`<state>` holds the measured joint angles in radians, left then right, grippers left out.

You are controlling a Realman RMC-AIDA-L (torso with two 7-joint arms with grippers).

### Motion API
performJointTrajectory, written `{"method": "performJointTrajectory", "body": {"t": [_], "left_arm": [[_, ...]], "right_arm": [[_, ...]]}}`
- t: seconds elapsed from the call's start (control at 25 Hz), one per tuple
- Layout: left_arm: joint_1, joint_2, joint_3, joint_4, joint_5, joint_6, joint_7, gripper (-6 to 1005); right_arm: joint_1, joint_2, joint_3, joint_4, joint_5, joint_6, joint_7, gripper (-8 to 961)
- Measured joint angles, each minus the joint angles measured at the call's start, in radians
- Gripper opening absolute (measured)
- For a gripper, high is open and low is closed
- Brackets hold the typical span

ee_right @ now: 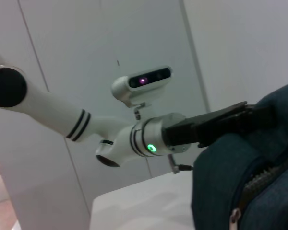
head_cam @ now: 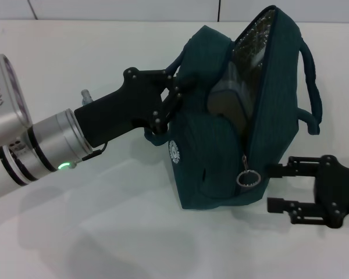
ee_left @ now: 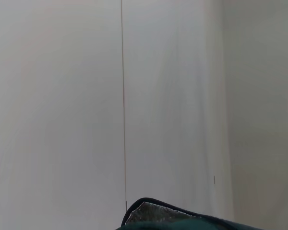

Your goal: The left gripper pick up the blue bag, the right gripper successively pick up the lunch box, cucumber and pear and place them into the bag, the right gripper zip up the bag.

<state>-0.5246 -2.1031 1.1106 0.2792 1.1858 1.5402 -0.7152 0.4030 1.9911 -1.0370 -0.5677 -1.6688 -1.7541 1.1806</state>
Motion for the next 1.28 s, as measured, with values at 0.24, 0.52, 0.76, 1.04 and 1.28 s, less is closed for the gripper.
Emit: {"method": "performJointTrajectory", "body": {"t": [0.24, 0.52, 0.76, 1.04, 1.28], "left_arm": [[0.000, -0.001, 0.000, 0.000, 0.000, 0.003, 0.000, 68], [0.000, -0.002, 0.000, 0.000, 0.000, 0.005, 0.000, 71], [0.000, -0.003, 0.000, 0.000, 0.000, 0.006, 0.000, 74], [-0.001, -0.003, 0.000, -0.011, 0.000, 0.006, 0.000, 77], [-0.002, -0.005, 0.000, -0.017, -0.002, 0.006, 0.012, 79]], "right_arm": [[0.041, 0.021, -0.012, 0.010, -0.035, 0.064, 0.022, 619], [0.078, 0.029, -0.047, 0.042, -0.030, 0.096, 0.028, 613], [0.099, 0.034, -0.058, 0.061, -0.027, 0.093, 0.028, 608], [0.100, 0.035, -0.079, 0.063, -0.008, 0.106, 0.022, 469], [0.089, 0.037, -0.080, 0.066, 0.016, 0.129, -0.025, 267]]}}
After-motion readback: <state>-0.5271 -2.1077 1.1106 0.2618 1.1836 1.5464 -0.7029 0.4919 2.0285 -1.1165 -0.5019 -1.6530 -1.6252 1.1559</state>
